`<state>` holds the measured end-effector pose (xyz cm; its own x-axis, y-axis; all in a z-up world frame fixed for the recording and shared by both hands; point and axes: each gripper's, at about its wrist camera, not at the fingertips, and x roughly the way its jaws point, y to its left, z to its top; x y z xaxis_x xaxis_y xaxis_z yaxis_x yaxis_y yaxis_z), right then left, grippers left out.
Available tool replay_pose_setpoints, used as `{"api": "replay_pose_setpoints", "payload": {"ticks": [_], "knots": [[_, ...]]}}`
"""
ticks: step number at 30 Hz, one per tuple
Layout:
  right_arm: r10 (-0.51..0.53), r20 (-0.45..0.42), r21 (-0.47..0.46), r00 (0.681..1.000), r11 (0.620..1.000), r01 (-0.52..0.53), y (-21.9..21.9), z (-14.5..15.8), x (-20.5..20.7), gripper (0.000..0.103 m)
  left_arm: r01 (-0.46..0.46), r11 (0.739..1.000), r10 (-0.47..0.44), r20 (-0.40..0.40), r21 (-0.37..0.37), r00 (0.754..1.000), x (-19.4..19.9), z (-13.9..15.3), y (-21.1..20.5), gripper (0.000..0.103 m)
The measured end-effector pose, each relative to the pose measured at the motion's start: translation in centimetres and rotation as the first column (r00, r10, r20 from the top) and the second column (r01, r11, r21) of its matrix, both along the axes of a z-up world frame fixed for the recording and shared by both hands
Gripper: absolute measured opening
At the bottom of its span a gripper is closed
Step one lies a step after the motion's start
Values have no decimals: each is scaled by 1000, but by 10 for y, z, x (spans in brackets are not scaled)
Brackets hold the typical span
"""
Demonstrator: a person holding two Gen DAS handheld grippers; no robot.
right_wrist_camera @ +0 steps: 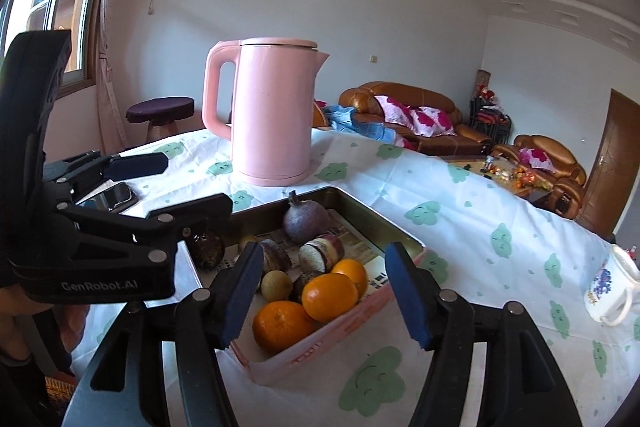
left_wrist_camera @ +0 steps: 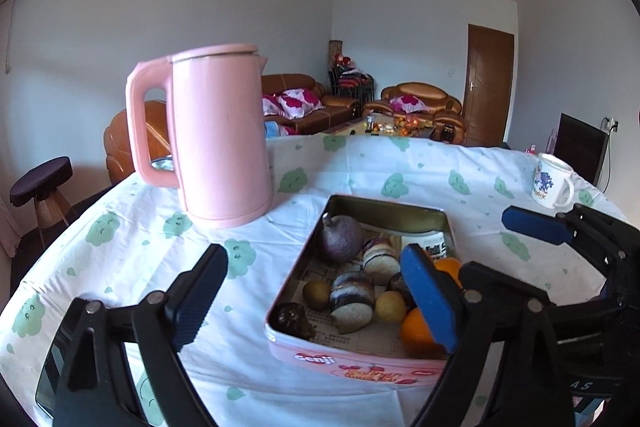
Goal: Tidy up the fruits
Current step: 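Withdraw both open tools up and away from the tin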
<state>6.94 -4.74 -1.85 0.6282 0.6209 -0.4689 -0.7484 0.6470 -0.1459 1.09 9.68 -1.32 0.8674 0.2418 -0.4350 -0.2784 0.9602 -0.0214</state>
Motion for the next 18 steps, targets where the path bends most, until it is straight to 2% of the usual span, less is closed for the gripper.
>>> {"api": "replay_pose_setpoints", "payload": {"ticks": [3,18], "knots": [[-27,4,12,1000,1000,27,-8,2,0,65,-5,1000,5,18,19,1000,-4,6,-4,98],[-115,-24,101,993,988,117,-41,8,6,66,9,999,-10,14,45,1000,-6,8,-18,98]]}}
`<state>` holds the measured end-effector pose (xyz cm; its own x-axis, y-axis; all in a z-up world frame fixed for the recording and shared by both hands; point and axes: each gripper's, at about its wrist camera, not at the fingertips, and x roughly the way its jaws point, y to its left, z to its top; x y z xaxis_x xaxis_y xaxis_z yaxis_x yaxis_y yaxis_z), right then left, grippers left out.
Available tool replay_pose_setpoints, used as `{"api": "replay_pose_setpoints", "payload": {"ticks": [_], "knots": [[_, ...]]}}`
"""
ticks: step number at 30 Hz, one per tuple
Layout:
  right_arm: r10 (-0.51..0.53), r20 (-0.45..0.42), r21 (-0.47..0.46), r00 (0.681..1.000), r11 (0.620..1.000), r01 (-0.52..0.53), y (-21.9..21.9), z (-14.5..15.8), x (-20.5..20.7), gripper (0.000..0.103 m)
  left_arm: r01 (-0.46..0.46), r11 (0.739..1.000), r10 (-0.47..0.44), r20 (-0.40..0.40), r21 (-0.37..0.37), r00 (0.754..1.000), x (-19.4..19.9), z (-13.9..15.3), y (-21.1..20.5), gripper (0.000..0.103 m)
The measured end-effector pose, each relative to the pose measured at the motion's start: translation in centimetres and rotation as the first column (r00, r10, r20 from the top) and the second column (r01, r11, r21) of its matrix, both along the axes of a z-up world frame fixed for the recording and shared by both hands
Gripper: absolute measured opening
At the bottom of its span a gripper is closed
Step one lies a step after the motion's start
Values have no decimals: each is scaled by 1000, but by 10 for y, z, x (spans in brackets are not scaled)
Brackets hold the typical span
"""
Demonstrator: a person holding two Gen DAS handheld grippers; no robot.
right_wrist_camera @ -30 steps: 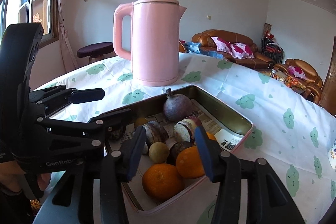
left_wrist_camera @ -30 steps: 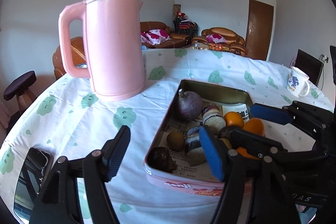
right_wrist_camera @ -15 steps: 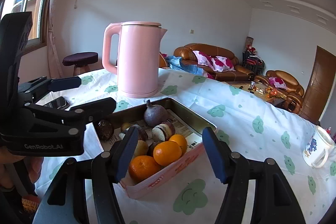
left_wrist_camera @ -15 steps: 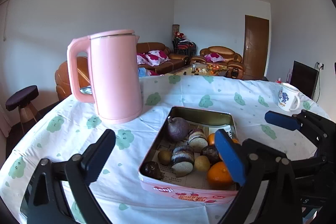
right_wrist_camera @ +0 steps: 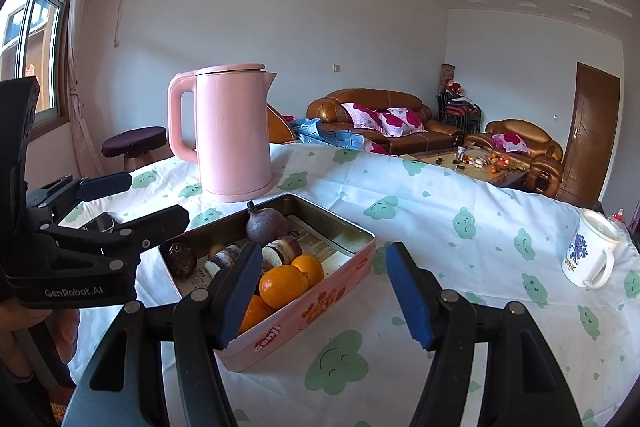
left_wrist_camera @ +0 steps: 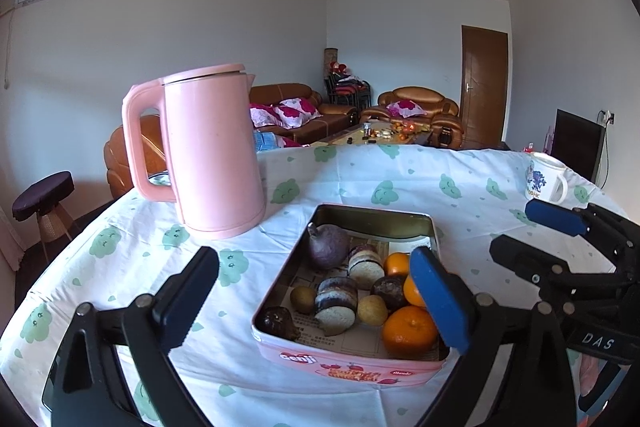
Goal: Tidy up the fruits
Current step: 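Withdraw both open tools up and away from the tin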
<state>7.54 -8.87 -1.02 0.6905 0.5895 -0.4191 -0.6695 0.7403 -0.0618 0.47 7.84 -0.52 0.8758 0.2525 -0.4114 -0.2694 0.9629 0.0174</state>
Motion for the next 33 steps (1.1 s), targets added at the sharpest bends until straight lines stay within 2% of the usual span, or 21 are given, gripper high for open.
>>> {"api": "replay_pose_setpoints", "payload": {"ticks": [33], "knots": [[-39,4,34,999,999,39,-20,-2,-2,68,17,999,-17,-10,41,1000,2,-1,-13,103]]}}
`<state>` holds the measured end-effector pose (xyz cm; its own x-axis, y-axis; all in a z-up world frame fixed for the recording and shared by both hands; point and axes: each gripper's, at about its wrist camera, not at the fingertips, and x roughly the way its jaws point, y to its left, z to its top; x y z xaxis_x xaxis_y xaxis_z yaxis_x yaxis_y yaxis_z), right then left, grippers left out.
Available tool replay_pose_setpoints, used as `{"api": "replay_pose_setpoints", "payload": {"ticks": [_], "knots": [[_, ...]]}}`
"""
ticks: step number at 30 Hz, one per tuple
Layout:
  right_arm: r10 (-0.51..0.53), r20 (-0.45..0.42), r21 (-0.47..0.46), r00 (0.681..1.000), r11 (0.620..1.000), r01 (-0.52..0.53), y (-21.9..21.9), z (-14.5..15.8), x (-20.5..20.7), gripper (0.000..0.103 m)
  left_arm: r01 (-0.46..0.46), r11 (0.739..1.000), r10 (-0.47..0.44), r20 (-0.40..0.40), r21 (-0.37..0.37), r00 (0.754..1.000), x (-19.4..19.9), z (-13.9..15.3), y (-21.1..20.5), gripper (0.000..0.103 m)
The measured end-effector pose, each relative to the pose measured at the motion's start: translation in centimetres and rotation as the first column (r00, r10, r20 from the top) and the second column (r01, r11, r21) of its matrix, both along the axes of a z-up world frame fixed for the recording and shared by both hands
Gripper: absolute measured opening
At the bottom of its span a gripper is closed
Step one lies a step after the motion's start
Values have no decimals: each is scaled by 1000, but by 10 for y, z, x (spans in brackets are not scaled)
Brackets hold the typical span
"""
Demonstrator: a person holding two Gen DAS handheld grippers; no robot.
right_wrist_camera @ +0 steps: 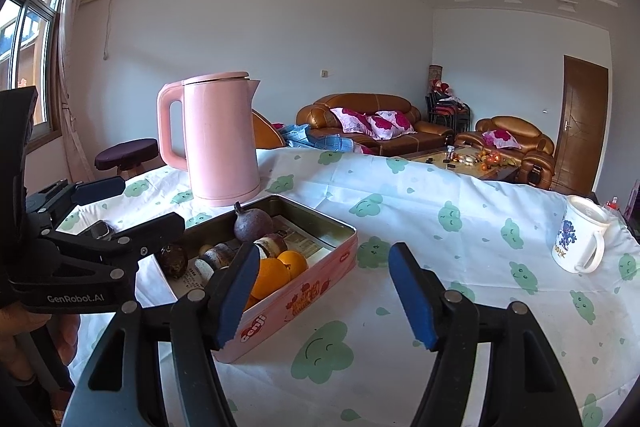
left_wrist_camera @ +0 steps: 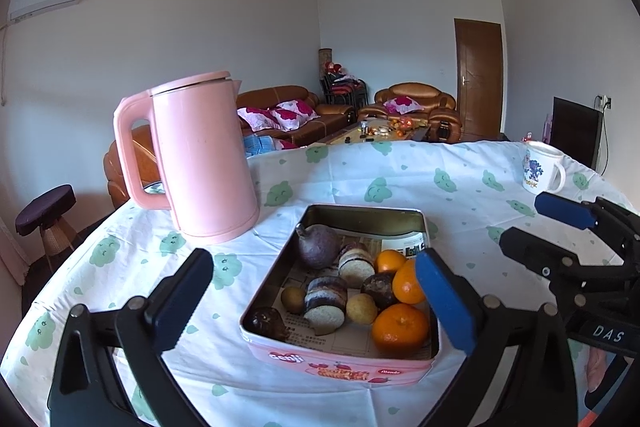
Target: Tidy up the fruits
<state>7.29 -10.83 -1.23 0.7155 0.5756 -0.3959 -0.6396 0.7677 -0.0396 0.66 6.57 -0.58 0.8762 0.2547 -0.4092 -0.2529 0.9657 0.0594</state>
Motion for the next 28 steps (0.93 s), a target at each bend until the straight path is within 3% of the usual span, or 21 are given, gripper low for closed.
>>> {"api": "replay_pose_setpoints", "payload": {"ticks": [28], "knots": [[-34,1,-10,999,999,34,-15,-4,7,69,3,1000,-3,-28,5,1000,7,-6,-8,103]]}}
